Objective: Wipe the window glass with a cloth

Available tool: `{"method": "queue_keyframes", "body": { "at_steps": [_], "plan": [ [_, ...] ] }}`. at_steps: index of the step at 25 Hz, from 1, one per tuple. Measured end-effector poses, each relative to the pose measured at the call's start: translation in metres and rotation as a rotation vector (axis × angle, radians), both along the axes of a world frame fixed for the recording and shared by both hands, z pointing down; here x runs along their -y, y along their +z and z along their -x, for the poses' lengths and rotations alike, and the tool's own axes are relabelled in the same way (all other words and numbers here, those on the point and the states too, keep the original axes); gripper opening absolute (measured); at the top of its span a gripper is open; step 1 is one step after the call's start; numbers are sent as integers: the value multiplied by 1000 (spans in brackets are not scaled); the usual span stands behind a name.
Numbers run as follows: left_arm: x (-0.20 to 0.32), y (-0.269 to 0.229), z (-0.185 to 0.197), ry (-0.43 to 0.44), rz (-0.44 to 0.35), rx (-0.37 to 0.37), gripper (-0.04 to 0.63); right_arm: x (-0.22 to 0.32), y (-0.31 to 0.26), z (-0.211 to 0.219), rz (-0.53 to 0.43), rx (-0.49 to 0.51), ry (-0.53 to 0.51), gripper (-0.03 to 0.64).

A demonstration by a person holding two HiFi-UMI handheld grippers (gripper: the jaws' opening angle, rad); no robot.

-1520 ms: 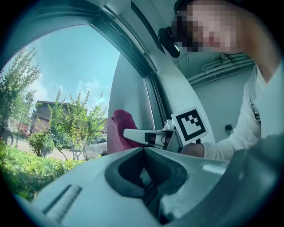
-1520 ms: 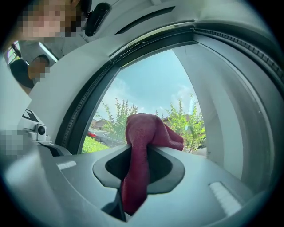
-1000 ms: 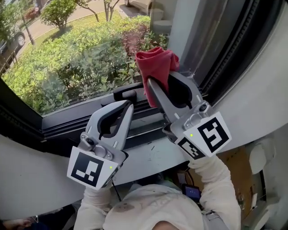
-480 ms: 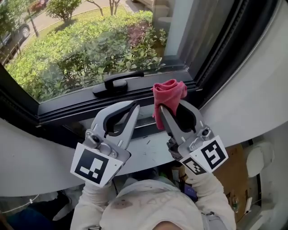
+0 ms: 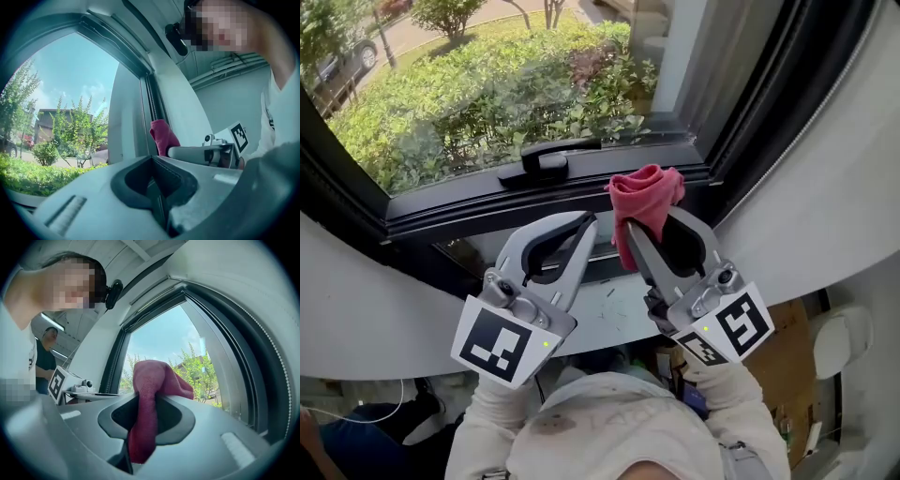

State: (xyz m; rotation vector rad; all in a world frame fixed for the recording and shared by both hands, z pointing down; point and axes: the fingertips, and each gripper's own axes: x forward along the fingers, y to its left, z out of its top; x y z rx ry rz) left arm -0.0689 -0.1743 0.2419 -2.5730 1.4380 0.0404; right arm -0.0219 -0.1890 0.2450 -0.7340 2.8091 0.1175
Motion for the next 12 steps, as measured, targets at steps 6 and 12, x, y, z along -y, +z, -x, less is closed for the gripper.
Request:
{"method": "queue_keyframes", "body": {
  "at_steps": [6,12],
  "plan": [
    [-6,-2,-4,-4,-6,-5,0,-7,-6,-3,-5,24,-12,107],
    [-12,-4,-9,-6,-6,-6,0,-13,-6,-6,-2,30,-19,107]
  ]
}}
